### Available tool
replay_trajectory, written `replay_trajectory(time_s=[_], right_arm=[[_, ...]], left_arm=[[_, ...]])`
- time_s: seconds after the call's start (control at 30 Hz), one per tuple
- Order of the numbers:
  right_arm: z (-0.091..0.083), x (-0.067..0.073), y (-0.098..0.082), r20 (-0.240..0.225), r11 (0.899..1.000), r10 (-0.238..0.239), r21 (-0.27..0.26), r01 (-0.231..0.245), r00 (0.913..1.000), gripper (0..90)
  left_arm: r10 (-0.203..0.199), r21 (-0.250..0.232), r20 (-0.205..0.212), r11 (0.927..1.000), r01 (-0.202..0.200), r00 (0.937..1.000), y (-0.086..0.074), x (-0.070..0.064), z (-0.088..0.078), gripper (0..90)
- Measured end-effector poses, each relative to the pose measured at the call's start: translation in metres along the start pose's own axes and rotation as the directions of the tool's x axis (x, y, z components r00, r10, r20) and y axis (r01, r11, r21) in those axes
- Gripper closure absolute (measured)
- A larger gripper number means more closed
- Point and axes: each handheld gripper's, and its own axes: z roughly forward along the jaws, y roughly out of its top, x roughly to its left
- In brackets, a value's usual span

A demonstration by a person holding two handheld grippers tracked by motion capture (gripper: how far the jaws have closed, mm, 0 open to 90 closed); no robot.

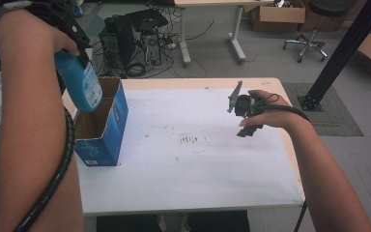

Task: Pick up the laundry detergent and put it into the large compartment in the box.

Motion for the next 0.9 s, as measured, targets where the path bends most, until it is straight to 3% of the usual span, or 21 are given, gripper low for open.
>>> replay_trajectory(time_s=[0.3, 0.37, 0.73, 0.9], right_arm=[[0.0, 0.0, 0.001, 0.001, 1.0, 0.001, -0.003, -0.001, 1.0, 16.4], [0.0, 0.0, 0.001, -0.001, 1.0, 0.008, 0.004, -0.008, 1.0, 16.4], [-0.002, 0.0, 0.001, 0.003, 1.0, 0.008, 0.005, -0.008, 1.0, 16.4], [0.001, 0.001, 0.004, 0.0, 1.0, -0.001, 0.009, 0.001, 1.0, 16.4]], left_arm=[[-0.029, -0.009, 0.002, 0.9995, 0.03, 0.9996, -0.001, 0.017, 0.003, 38.8], [-0.02, -0.01, 0.003, 0.9997, 0.02, 0.9998, 0.0, 0.02, 0.008, 38.7], [-0.012, -0.012, 0.012, 0.9999, 0.012, 0.9999, 0.007, 0.028, 0.044, 38.7], [-0.022, 0.026, 0.035, 0.9994, 0.021, 0.9992, 0.009, 0.03, 0.07, 38.7]])
